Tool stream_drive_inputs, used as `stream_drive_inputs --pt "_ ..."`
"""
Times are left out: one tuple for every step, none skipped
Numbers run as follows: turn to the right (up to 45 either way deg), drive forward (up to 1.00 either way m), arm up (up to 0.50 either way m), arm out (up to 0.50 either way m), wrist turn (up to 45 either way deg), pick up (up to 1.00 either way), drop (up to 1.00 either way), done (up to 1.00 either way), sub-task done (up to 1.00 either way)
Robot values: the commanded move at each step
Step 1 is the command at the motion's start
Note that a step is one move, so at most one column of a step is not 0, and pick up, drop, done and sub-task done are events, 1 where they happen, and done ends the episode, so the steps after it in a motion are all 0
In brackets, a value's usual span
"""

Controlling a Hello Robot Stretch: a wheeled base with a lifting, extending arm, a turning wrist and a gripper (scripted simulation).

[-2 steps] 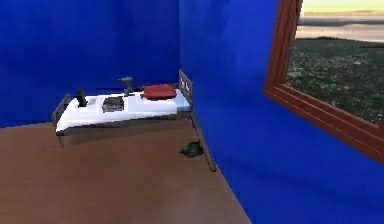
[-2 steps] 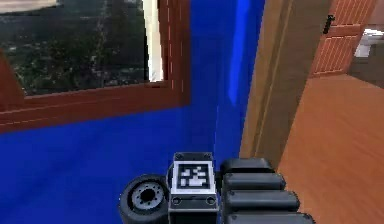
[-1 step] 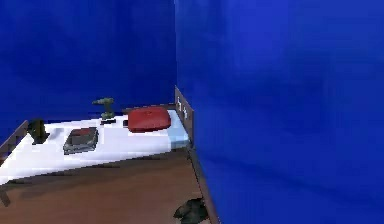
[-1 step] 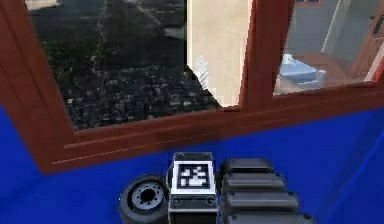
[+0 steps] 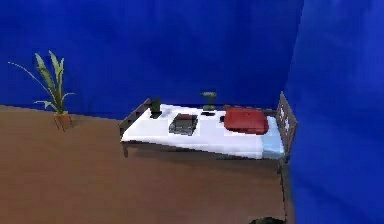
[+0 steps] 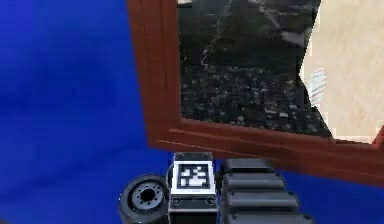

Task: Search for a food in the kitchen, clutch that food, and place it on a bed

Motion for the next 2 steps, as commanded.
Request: stream_drive_inputs --pt "0.0 1.00 0.00 0.00 0.0 0.00 0.00 0.00 0.00" --pt "-45.0 0.00 0.00 0.00 0.0 0.00 0.00 0.00 0.00"
